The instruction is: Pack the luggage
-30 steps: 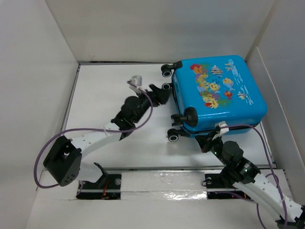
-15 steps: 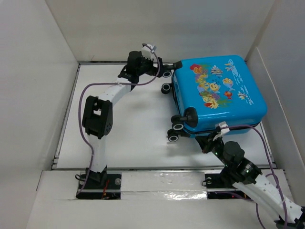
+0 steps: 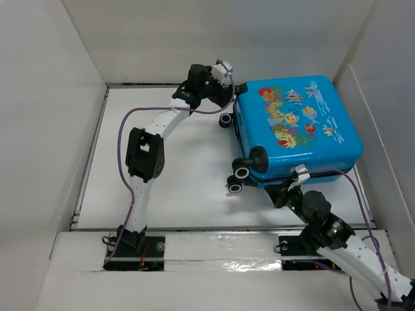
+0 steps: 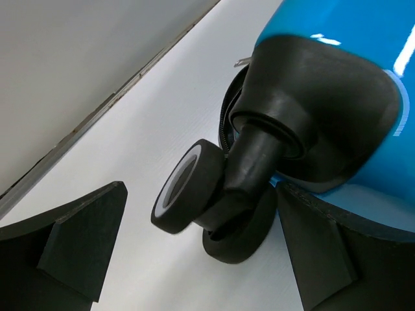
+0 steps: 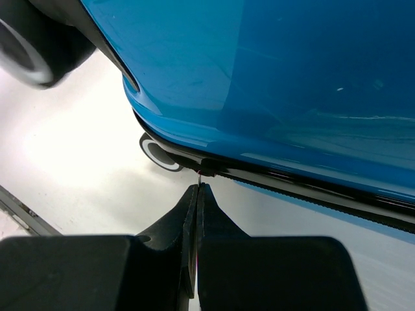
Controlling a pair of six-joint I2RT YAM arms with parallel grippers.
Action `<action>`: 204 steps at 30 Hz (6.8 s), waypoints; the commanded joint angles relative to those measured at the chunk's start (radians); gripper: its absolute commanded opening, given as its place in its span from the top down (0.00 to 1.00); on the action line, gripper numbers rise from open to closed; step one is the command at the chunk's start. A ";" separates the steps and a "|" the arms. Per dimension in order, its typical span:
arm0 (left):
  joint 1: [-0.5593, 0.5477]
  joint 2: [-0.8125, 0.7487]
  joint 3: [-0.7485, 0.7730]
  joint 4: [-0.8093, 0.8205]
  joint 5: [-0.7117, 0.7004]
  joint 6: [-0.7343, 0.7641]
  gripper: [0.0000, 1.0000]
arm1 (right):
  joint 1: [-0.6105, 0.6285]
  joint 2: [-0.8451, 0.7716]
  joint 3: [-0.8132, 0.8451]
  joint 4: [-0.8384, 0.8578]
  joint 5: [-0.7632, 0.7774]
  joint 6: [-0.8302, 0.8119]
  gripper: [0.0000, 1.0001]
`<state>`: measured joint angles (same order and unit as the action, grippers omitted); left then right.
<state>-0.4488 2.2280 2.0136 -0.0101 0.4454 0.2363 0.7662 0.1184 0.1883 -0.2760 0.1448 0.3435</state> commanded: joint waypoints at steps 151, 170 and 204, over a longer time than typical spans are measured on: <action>-0.814 -0.719 -0.831 0.170 -0.626 -0.548 0.01 | -0.591 0.308 0.082 0.345 -0.614 -0.141 1.00; -0.792 -0.815 -0.834 -0.066 -0.749 -0.595 0.06 | -0.591 0.271 0.148 0.201 -0.570 -0.178 1.00; -0.653 -0.510 -0.412 0.212 -0.252 -0.565 1.00 | -0.372 0.142 0.073 0.304 -0.734 0.013 1.00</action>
<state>-1.1385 1.7214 1.4757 -0.1833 0.0772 -0.4038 0.2970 0.2996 0.2737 -0.1699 -0.4313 0.2111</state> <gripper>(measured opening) 0.558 0.009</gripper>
